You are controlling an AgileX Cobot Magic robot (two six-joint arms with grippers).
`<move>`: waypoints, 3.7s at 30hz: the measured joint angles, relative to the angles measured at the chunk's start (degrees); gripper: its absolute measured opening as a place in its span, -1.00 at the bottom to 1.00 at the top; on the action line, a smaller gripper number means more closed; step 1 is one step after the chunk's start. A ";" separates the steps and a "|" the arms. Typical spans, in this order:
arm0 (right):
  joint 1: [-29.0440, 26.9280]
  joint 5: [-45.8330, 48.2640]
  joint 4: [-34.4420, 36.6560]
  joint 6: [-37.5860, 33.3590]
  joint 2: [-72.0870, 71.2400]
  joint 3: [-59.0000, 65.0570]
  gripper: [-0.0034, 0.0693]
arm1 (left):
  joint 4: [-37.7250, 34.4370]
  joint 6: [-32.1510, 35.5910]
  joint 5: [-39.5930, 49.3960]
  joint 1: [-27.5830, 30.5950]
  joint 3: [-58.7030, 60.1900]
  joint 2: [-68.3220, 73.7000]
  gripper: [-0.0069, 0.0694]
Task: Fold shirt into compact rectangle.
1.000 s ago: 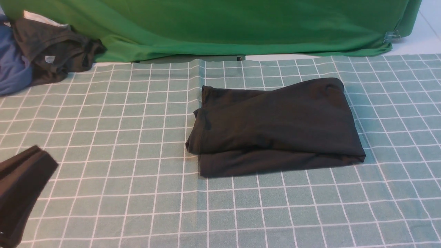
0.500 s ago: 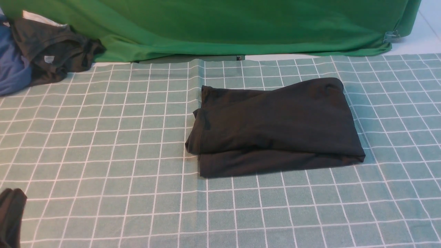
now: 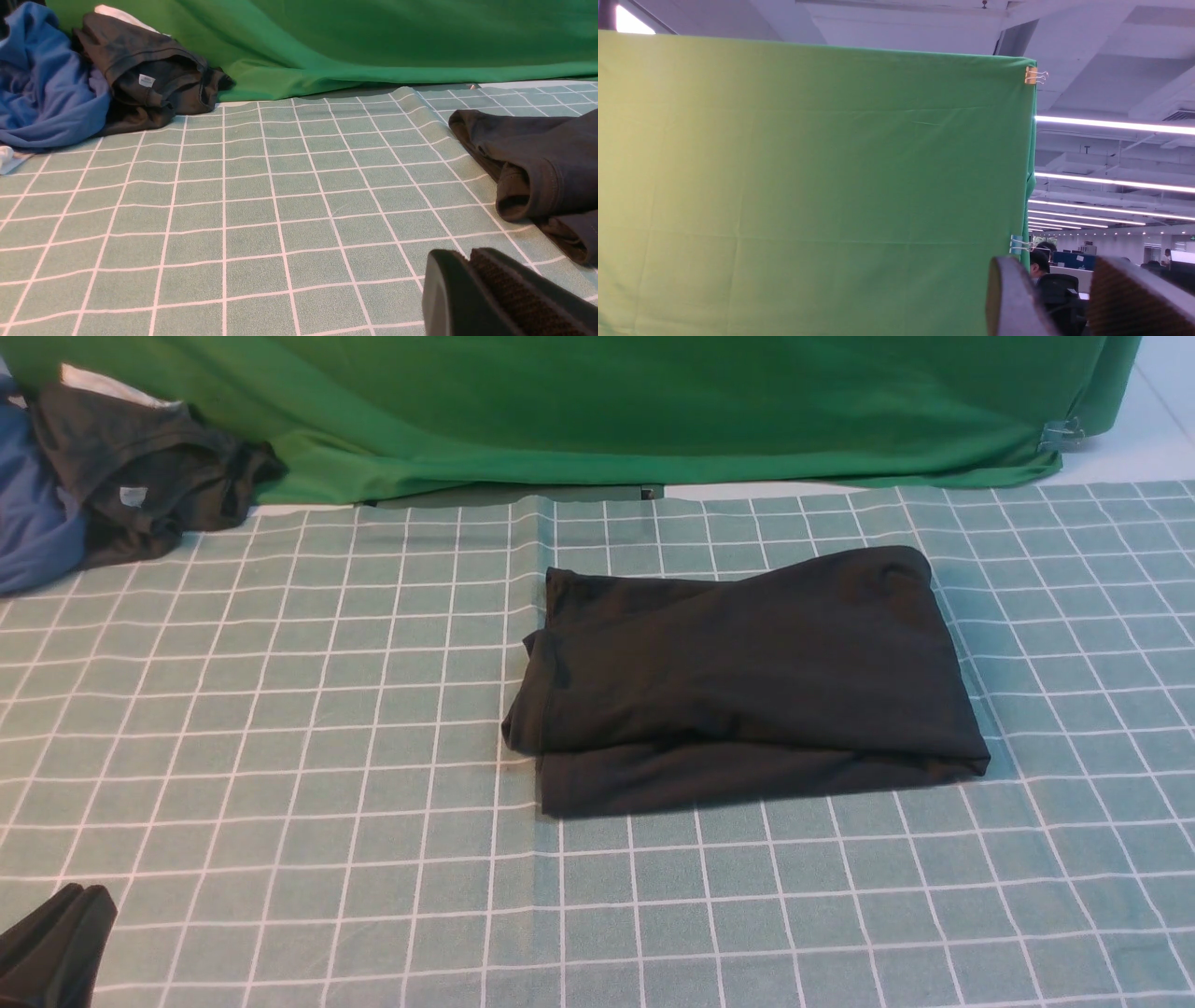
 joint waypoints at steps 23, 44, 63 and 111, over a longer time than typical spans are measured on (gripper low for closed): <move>-0.21 4.01 -1.55 -1.23 0.00 0.78 -0.26 | 0.33 0.00 0.00 0.00 0.00 0.00 -0.78; -5.68 3.62 -4.60 -0.67 0.32 36.32 -0.26 | 0.47 0.00 0.26 0.00 0.00 0.00 -0.78; -5.75 3.84 -17.77 17.78 0.32 36.52 -0.25 | 0.88 0.00 0.44 0.00 0.00 0.00 -0.78; -5.75 3.77 -19.06 19.36 0.32 36.52 -0.25 | 0.99 0.05 0.44 0.00 0.00 0.00 -0.78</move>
